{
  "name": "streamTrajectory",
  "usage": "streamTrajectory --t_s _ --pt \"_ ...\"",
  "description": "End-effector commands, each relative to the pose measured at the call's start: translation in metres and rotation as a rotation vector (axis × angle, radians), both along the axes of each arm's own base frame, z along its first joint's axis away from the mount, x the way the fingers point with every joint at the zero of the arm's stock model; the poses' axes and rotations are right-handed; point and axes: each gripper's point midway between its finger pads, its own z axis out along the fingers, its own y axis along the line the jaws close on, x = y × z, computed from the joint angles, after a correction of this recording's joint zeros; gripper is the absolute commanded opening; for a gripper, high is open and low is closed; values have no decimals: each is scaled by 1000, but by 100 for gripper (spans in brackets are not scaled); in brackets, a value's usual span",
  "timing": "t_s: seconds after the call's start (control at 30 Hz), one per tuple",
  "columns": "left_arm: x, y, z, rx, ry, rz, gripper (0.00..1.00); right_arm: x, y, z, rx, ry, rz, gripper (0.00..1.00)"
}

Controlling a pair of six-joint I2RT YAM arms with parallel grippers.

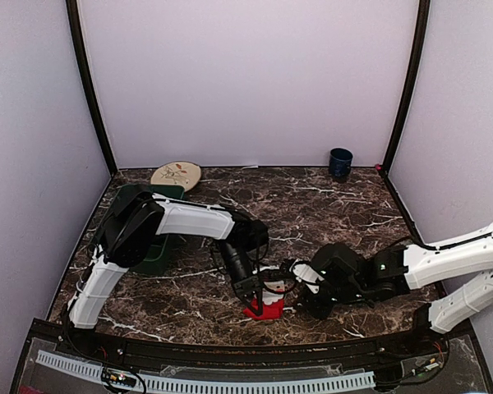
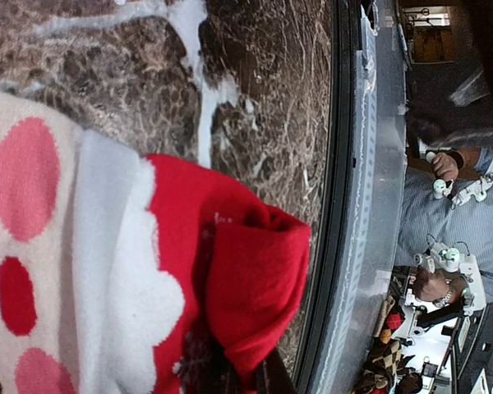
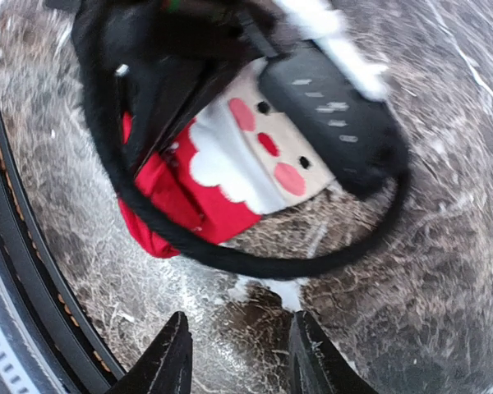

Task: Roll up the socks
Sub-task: Roll the sock at the center of the board.

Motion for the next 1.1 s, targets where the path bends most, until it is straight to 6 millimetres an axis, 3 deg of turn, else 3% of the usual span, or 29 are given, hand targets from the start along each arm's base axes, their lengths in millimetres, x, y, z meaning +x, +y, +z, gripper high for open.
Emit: streamTrajectory --t_s 0.0,0.33,0.67,1.07 --pt "7 6 -12 45 -8 8 5 -3 28 8 -16 -96 136 39" --pt "6 3 -11 33 12 10 6 -15 64 2 -89 -178 323 40" --pt "2 0 -2 7 46 15 5 -24 71 -13 -131 -181 388 41" --pt "-5 -2 3 -11 60 2 5 -11 77 -28 -194 -228 373 45"
